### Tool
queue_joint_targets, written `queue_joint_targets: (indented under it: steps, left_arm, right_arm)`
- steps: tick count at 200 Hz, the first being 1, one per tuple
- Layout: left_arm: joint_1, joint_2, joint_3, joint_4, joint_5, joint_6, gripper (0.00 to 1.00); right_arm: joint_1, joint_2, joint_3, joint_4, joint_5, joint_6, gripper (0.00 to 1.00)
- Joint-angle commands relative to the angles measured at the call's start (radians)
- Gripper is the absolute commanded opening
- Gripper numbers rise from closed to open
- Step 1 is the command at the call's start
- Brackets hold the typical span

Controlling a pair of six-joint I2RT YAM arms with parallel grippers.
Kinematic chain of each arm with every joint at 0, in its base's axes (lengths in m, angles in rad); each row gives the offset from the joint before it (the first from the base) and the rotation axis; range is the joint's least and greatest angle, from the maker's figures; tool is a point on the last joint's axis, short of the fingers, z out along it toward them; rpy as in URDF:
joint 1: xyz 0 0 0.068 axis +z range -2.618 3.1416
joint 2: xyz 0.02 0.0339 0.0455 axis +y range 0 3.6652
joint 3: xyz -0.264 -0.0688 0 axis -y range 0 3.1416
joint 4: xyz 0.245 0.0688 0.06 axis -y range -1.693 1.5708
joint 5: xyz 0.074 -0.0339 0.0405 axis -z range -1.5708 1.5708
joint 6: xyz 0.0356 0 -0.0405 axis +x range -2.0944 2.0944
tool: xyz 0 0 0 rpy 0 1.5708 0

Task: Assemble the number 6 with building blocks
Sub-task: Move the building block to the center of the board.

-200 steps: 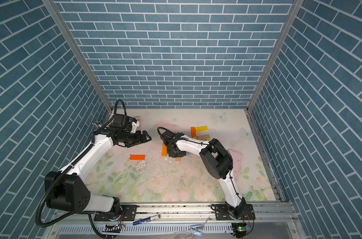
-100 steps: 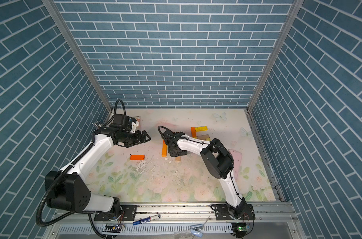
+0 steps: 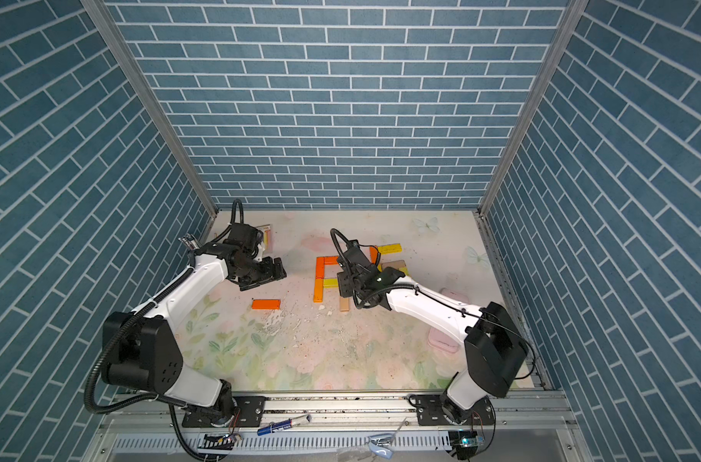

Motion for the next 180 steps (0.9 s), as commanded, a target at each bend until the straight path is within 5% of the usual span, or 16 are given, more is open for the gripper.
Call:
queue_joint_targets:
  steps: [1,41,180]
  left_arm:
    - [-0.004,0.021,-0.039,-0.029,-0.085,-0.081,0.92]
    - [-0.004,0.044,-0.109,0.018,-0.118,-0.144,0.94]
    - [0.034,0.174,-0.045,-0.033,-0.158,0.201,0.98]
  right_arm:
    - [-0.004,-0.060,-0.091,0.100,0.002,-0.058,0.64]
    - [-0.002,-0.113,-0.177,0.165,-0.033,-0.083,0.67]
    - [-0.003,-0.153,-0.264,0.217,-0.075,-0.152,0.73]
